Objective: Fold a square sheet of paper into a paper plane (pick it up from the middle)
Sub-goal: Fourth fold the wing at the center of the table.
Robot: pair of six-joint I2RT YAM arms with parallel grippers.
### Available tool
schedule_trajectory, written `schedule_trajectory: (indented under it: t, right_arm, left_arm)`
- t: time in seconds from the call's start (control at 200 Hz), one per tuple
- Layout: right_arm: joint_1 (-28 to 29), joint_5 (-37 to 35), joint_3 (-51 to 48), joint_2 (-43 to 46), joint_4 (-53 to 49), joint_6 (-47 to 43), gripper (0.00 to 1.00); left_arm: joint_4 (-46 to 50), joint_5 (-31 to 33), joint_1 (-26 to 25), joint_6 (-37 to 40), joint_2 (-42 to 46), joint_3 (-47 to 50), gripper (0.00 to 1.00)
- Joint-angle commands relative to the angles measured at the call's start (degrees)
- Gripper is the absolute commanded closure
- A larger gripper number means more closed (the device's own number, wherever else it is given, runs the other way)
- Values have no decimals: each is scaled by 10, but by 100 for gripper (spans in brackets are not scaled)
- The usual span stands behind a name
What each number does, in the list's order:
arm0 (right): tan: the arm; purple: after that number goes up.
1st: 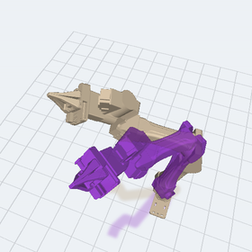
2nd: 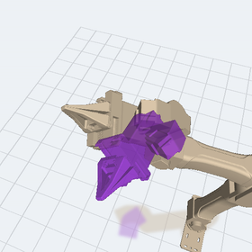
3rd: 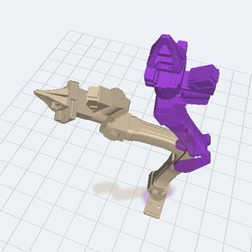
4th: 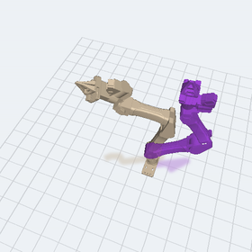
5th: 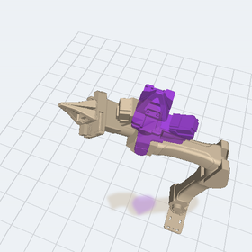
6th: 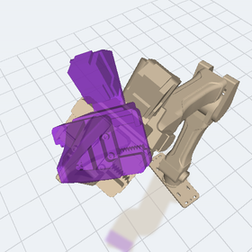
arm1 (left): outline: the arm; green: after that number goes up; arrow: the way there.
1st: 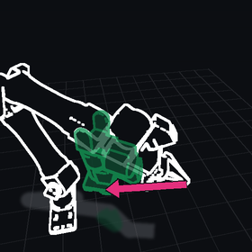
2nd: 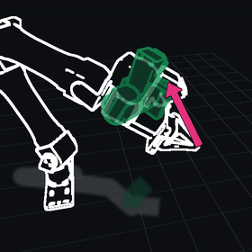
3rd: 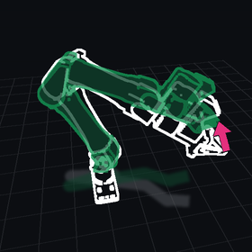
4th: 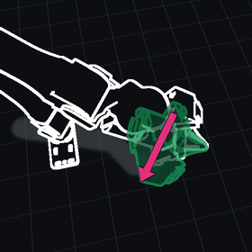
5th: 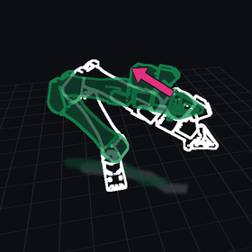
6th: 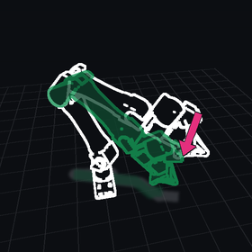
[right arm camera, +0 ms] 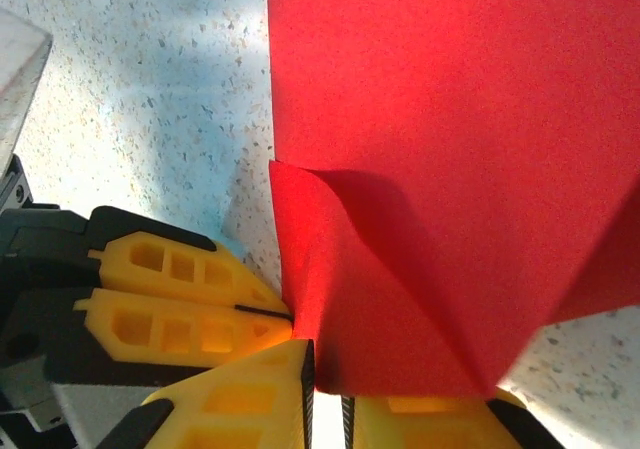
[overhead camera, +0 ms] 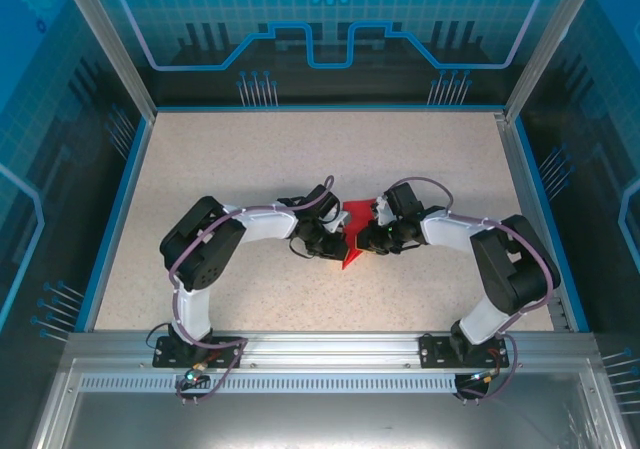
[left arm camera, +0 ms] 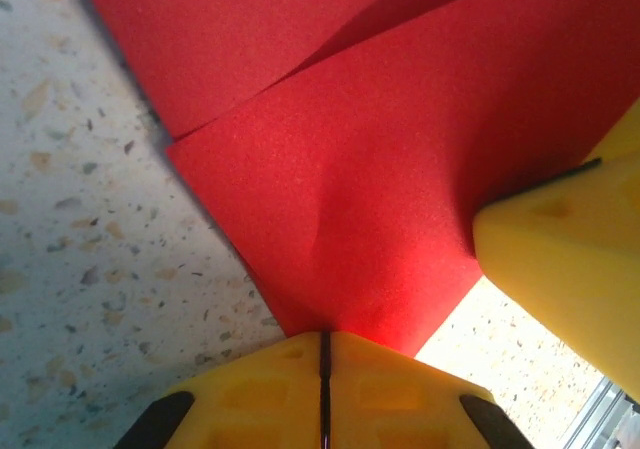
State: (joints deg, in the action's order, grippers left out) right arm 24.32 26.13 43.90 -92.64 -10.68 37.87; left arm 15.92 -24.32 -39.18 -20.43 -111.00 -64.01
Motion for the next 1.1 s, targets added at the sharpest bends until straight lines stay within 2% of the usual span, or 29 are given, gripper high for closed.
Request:
schedule_trajectory:
  t: [0.0,0.44,1.095]
  right_arm:
    - [-5,12,0,22,-21,-5,82]
    - [-2,10,19,5,-24,-9,88]
    - [10,14,50,-25,-24,-14,88]
  left_arm:
    - [6,27,-1,17,-25,-5,91]
    - [1,27,1,15,-28,-5,91]
    - [-5,28,4,16,-25,2,91]
